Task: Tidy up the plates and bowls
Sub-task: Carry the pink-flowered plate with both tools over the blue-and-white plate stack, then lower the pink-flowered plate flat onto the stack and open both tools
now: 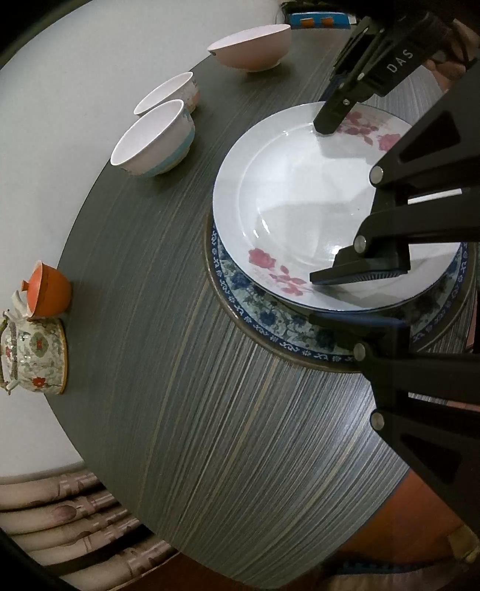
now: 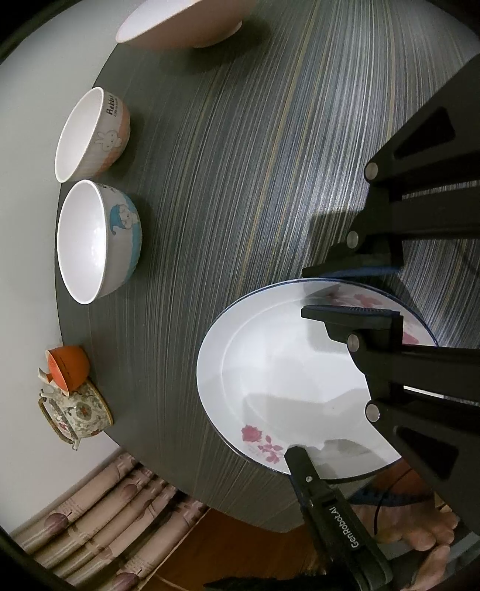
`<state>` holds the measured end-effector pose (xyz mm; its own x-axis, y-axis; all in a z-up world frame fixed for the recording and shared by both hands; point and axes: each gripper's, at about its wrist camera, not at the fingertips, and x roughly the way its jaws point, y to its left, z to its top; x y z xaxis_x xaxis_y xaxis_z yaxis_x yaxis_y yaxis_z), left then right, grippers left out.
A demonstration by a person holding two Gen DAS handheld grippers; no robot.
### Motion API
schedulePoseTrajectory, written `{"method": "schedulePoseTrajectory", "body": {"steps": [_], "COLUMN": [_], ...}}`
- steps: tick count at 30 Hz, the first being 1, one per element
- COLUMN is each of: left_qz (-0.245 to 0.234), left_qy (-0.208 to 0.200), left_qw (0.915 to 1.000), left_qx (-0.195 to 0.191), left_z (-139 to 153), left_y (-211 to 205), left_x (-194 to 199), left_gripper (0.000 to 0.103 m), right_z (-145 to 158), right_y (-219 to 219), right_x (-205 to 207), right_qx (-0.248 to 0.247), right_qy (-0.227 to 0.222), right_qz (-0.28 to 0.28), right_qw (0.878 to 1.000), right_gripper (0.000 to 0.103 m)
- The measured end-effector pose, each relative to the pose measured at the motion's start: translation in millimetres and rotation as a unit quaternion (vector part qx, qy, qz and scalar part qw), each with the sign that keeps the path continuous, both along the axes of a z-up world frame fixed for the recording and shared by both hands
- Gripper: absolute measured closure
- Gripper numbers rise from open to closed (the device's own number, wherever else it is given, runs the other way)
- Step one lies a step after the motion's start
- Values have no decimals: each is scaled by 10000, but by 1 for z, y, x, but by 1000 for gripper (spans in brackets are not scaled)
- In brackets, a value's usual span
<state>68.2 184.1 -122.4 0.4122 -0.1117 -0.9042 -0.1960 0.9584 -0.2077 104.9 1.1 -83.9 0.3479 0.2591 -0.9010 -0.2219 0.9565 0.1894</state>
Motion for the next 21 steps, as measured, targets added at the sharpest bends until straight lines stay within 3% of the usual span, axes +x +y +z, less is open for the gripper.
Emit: {"method": "schedulePoseTrajectory", "body": {"steps": [21], "left_qz": [14], "left_qy": [-419], "left_qw": [9943], "left_qx": [976], "left_z": [15], "left_y": [-18], "left_x": [-6], "left_gripper": [85], "right_z": [4], "right_y": [8], "right_x": [-6], "right_qx": [-25], "right_qy": [-109], "right_qz": [-45], "right_qw": [9999], "right_gripper": [75]}}
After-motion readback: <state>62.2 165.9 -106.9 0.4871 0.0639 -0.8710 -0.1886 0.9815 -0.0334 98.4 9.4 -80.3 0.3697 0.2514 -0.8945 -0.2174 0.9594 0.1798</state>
